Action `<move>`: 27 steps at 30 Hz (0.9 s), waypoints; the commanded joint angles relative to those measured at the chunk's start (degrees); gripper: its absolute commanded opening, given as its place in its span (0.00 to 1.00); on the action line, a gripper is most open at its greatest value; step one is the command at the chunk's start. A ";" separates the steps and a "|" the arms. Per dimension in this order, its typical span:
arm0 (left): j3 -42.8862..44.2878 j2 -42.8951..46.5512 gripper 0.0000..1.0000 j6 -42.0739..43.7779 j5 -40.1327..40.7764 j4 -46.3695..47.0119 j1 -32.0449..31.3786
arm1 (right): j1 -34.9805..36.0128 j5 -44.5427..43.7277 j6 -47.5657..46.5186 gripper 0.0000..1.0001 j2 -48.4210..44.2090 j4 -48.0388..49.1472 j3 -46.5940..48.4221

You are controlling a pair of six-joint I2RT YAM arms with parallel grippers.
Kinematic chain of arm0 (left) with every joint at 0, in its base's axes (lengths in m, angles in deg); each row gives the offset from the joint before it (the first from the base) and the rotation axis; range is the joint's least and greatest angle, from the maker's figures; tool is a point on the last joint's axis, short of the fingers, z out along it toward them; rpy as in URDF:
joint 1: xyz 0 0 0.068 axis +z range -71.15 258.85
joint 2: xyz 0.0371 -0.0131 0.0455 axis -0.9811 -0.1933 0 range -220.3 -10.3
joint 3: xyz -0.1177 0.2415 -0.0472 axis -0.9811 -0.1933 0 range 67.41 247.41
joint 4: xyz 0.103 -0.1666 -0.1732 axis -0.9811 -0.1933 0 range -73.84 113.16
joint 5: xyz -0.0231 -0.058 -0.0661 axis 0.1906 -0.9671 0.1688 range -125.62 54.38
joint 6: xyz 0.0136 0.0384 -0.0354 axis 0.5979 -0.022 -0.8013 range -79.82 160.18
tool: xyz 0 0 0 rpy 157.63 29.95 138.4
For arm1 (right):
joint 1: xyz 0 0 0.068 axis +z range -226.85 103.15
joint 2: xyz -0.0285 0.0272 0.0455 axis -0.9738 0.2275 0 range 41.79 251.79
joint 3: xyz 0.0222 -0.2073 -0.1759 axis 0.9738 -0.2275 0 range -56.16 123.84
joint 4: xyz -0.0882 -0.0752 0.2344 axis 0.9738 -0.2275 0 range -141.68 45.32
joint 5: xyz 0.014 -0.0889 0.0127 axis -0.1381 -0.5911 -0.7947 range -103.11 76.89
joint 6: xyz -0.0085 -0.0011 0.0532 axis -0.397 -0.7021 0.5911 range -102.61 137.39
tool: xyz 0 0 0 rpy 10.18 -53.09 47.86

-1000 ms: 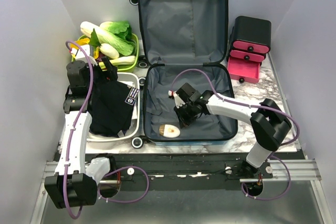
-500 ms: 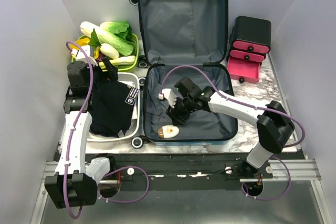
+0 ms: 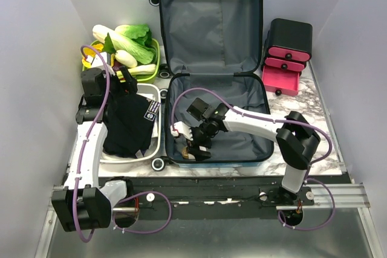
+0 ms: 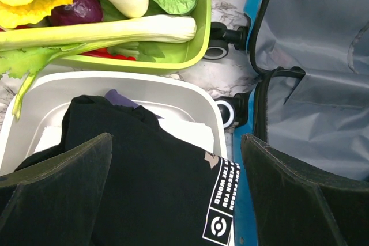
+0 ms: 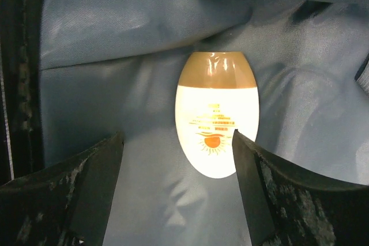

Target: Open, take out, and arrange the luggage

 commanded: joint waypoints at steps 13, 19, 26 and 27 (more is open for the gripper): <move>1.01 2.73 0.99 -0.67 1.25 -0.88 0.41 | 1.81 -13.71 1.68 0.84 6.73 3.51 -1.03; 0.83 5.81 0.99 -0.67 3.45 -1.05 0.50 | 1.73 -15.83 6.24 0.45 9.82 4.74 -0.76; 1.27 7.05 0.99 -1.37 3.10 -1.14 0.50 | 1.73 -16.28 8.28 0.06 -0.72 9.66 -2.35; 1.27 7.22 0.99 -1.81 3.10 -0.88 0.41 | 1.81 -17.06 8.80 0.04 -2.48 10.19 -2.61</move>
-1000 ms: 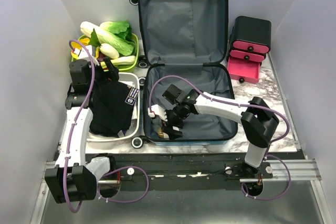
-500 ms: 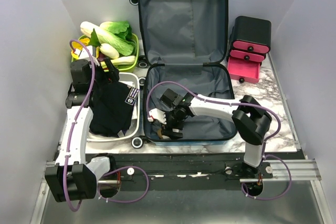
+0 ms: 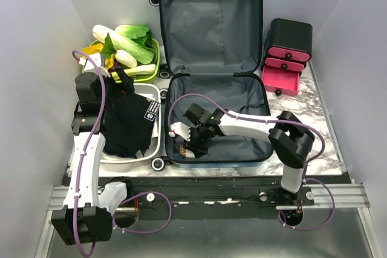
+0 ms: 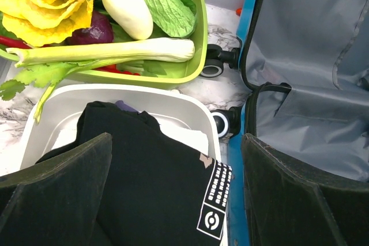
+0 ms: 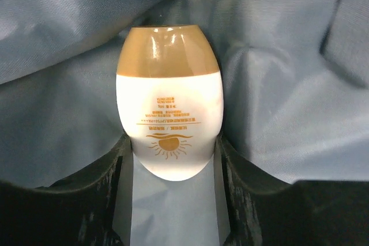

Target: Open, take out, and arrange the luggage

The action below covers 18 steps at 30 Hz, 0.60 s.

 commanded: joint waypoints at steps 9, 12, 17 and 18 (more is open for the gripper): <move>1.84 3.23 0.99 -2.41 0.39 -0.23 0.41 | -3.36 -11.16 10.28 0.01 -22.55 11.48 -3.61; 2.55 3.85 0.99 -2.67 0.30 -1.01 0.41 | -6.26 -13.18 13.45 0.01 -25.71 14.64 -4.75; 3.60 5.08 0.99 -3.90 0.39 -2.95 0.41 | -16.07 -15.82 18.02 0.01 -29.58 19.39 -6.59; 3.69 5.34 0.99 -3.99 0.39 -3.56 0.41 | -17.76 -16.35 17.59 0.01 -30.63 19.57 -6.94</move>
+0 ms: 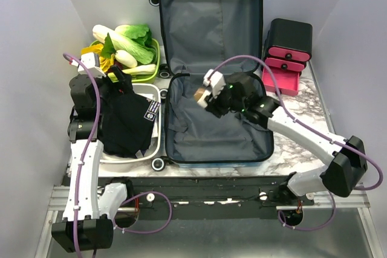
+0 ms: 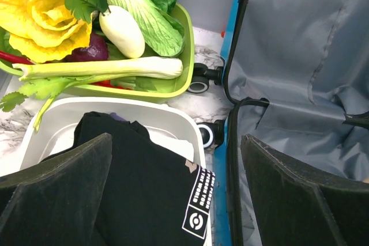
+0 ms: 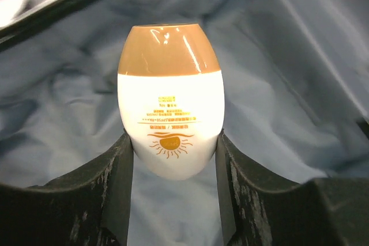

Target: Open, take out, and arrange the luggage

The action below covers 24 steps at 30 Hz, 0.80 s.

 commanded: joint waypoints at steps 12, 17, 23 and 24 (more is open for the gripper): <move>1.59 8.76 0.99 -1.92 1.81 -4.05 0.41 | -37.00 -7.77 -23.48 0.01 -1.24 5.76 -1.24; -0.69 13.16 0.99 -5.77 4.80 -4.41 0.50 | -44.30 -2.31 -33.64 0.01 5.70 4.88 2.71; -1.40 16.50 0.99 -7.19 9.98 -7.12 0.41 | -47.83 1.03 -42.29 0.01 15.10 7.86 5.08; -1.22 16.68 0.99 -7.54 10.86 -8.52 0.41 | -47.83 0.68 -42.83 0.01 16.85 8.04 5.96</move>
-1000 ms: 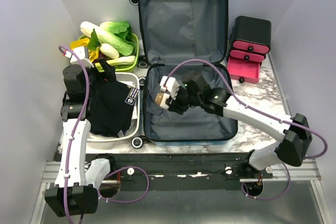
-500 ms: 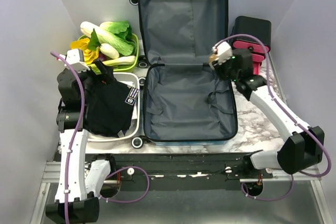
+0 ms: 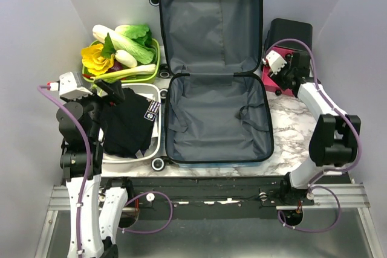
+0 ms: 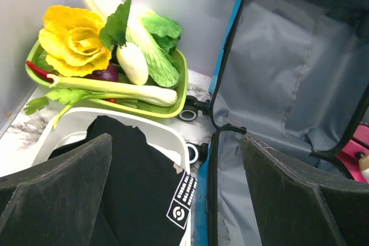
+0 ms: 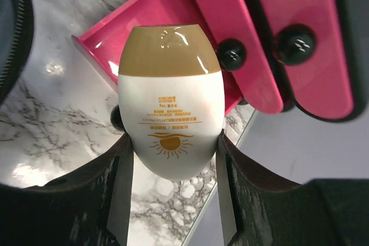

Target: Open, take out, and arrange the luggage

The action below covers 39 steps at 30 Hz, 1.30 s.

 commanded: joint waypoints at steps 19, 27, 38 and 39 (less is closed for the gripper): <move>-0.81 4.10 0.99 -7.00 8.01 -5.53 0.41 | -2.83 0.76 -14.84 0.38 17.61 7.04 8.13; -2.04 6.65 0.99 -6.39 7.20 -3.68 0.50 | -3.01 -0.22 -15.28 0.71 16.48 5.99 7.08; -1.69 9.47 0.99 -4.81 8.70 -4.82 0.41 | -3.01 1.63 -9.24 0.81 8.84 2.82 2.34; -1.69 9.47 0.99 -4.72 8.52 -4.74 0.41 | -3.01 1.55 -7.48 0.81 7.87 2.99 1.37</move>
